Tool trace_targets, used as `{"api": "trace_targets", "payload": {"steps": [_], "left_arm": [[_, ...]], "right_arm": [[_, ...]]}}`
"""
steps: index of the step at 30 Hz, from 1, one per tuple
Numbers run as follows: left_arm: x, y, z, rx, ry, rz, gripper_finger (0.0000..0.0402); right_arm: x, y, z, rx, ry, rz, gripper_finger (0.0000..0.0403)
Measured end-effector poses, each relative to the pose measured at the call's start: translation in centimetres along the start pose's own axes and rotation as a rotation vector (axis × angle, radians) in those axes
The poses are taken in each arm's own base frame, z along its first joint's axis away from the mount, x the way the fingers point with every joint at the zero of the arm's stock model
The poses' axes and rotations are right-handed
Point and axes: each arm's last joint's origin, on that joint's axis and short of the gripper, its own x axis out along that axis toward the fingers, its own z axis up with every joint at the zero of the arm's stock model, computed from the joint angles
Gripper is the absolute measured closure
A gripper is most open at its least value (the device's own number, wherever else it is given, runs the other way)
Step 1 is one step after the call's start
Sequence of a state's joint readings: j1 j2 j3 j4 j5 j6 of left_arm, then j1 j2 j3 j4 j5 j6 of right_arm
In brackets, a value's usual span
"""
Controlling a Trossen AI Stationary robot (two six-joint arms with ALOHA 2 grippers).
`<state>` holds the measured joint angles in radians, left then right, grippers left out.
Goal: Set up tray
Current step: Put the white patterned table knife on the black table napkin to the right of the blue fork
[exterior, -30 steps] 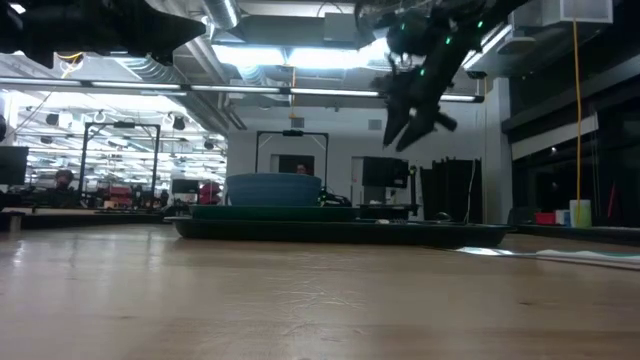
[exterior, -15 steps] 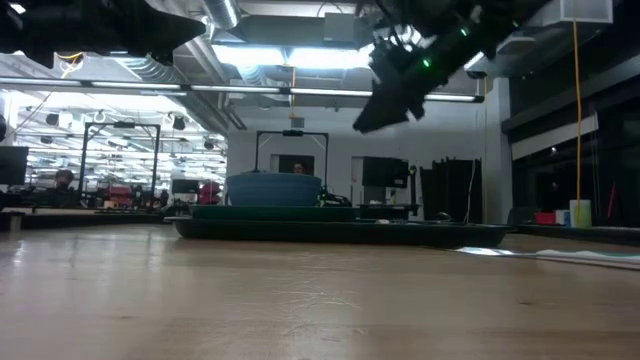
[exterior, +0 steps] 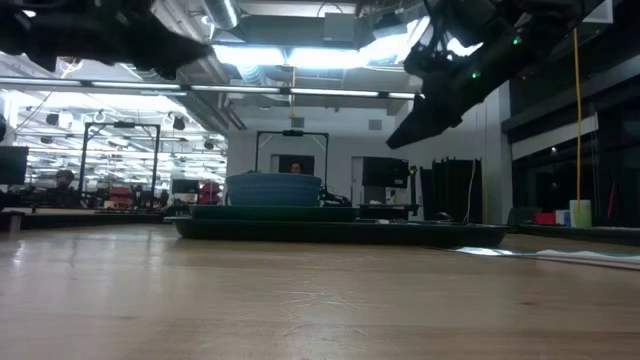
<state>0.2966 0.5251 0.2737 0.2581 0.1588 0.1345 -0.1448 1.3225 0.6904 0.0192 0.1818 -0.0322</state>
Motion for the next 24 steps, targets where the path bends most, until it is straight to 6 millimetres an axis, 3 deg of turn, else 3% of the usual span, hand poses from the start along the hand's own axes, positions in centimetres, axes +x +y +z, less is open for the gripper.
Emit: {"api": "trace_targets", "payload": {"steps": [8, 15, 24], "left_arm": [[1.8, 0.0, -1.8, -0.015, 0.144, 0.043, 0.0399], [2.0, 0.0, -2.1, -0.017, 0.164, 0.049, 0.0398], [1.9, 0.1, -2.1, -0.007, 0.164, 0.052, 0.0398]], "right_arm": [[-0.1, 0.5, 0.5, 0.001, -0.054, 0.014, 0.0244], [-0.5, 0.6, 1.8, 0.017, -0.050, 0.018, 0.0250], [-2.8, 2.5, 4.7, 0.068, 0.078, -0.007, 0.0334]]}}
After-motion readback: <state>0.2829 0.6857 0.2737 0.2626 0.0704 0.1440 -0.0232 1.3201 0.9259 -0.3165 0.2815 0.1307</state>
